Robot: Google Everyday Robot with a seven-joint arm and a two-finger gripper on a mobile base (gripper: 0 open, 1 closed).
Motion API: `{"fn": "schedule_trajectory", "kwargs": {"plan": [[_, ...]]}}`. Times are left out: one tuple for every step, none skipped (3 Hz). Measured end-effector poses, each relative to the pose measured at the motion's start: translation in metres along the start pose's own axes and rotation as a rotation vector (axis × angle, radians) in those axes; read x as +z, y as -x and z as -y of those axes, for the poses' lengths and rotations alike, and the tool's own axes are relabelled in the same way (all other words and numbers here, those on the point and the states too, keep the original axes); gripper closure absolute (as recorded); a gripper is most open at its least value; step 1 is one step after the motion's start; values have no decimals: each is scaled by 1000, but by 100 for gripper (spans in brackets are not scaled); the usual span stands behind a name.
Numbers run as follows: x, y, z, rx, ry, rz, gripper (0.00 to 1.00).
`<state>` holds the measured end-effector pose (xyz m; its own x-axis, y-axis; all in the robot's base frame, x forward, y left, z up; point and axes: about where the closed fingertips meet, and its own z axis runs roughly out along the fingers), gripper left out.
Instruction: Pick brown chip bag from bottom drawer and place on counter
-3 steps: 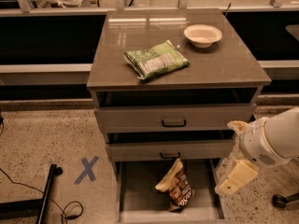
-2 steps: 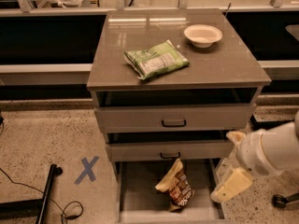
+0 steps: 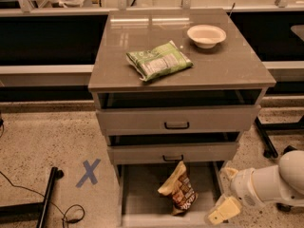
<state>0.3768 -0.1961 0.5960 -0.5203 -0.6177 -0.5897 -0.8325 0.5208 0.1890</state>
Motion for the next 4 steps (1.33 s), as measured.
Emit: {"fn": "schedule_trajectory", "kwargs": {"plan": [[11,-7,-2,13,25,3,0],[16,-11,4,16,26,-13,0],[33,-23,43,-44,-47,30,0],[59,-32,104,-153,-88,186,0]]}}
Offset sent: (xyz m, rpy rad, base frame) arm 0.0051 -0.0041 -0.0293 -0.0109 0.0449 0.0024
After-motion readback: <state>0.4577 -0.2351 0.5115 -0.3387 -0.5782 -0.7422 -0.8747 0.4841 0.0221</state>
